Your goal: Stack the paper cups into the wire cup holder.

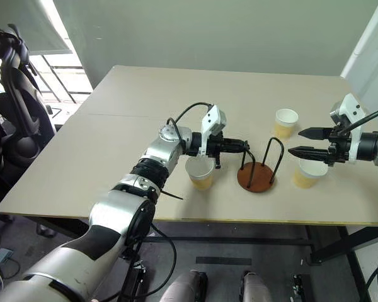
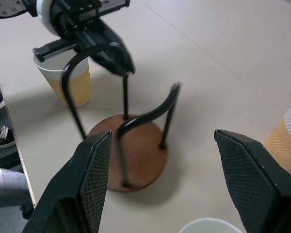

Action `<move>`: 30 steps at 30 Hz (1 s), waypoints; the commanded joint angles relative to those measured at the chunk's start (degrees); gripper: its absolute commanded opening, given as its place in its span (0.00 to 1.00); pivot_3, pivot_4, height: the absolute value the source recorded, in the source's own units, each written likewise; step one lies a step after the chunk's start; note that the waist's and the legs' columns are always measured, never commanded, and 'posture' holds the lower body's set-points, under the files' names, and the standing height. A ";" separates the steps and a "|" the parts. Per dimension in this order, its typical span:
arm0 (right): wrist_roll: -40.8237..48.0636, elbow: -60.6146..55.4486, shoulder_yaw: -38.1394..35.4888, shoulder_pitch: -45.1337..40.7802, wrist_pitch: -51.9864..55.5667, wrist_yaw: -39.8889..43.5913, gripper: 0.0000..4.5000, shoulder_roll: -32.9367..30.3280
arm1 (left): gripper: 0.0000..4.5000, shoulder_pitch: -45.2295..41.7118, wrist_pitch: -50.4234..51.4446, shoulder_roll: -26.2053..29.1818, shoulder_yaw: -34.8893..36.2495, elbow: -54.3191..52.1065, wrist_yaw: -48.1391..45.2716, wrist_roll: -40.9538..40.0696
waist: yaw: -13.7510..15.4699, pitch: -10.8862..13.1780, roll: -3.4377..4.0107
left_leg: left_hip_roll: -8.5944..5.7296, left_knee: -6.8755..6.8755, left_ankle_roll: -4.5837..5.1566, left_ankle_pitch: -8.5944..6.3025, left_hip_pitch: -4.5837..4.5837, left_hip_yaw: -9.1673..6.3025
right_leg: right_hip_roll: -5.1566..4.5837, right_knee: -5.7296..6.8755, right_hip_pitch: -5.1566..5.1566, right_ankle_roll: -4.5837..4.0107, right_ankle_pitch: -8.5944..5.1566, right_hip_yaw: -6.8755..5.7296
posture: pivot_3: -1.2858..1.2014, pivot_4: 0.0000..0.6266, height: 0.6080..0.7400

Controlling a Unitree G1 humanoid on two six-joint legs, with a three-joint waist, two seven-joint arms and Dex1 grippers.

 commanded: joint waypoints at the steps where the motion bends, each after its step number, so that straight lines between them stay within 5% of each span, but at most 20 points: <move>1: 0.16 -0.12 -2.05 -1.06 -1.12 0.52 0.76 -2.02 | 0.01 0.12 -0.05 0.37 -0.69 -3.39 -0.85 -0.21 | 0.00 0.00 0.00 | 0.00 0.00 0.01 0.01 0.00 0.00 | 0.00 0.00 0.00 0.02 0.01 0.00 | 0.52 0.24 1.00; 24: -0.64 2.07 -0.59 -2.34 -2.81 0.58 0.76 -1.73 | 0.01 2.17 -1.40 1.66 -3.58 -3.28 0.18 0.81 | 0.03 0.00 0.00 | -0.05 0.03 0.14 0.06 0.00 0.04 | -0.05 -0.02 0.04 0.11 -0.01 0.02 | 0.52 0.24 1.00; 30: -0.77 2.23 -0.32 -2.52 -2.97 0.43 0.76 -1.55 | 0.46 2.48 -1.93 1.63 -3.70 -3.90 0.67 0.36 | 0.00 0.00 0.00 | -0.04 0.03 0.14 0.06 0.04 0.04 | -0.05 -0.03 0.09 0.14 -0.05 0.02 | 0.52 0.24 1.00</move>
